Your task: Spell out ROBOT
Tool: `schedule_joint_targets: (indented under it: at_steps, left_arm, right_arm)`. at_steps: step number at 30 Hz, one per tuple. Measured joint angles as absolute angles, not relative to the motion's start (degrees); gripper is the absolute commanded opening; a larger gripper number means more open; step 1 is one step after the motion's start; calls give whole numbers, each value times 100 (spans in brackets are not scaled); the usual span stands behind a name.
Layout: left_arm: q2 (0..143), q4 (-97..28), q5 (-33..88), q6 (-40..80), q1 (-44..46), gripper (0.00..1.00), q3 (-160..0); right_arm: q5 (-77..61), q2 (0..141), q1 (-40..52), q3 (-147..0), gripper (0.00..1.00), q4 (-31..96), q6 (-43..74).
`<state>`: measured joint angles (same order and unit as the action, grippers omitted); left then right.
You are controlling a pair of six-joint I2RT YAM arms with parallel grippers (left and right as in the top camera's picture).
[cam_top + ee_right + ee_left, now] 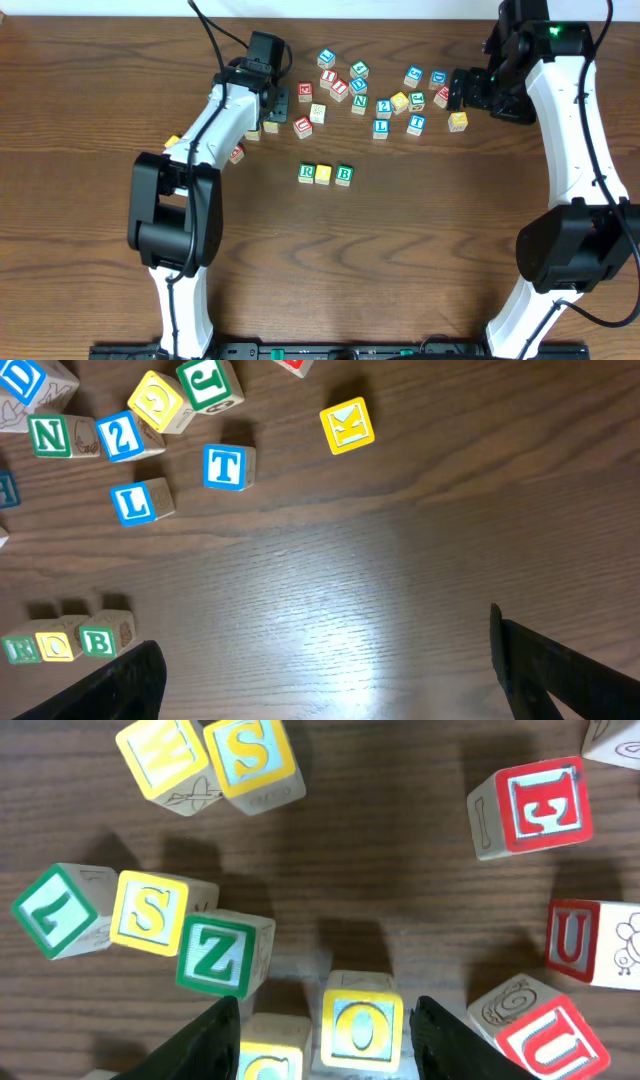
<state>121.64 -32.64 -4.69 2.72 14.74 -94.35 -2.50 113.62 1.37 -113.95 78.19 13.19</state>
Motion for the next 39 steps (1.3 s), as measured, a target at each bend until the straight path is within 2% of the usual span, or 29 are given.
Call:
schedule_joint_targets:
  at_steps: [39]
  left_arm:
    - [12355, -3251, -333, 276, 1581, 54, -9435]
  right_arm:
    - [-250, 11362, 137, -11395, 99, 7870, 1319]
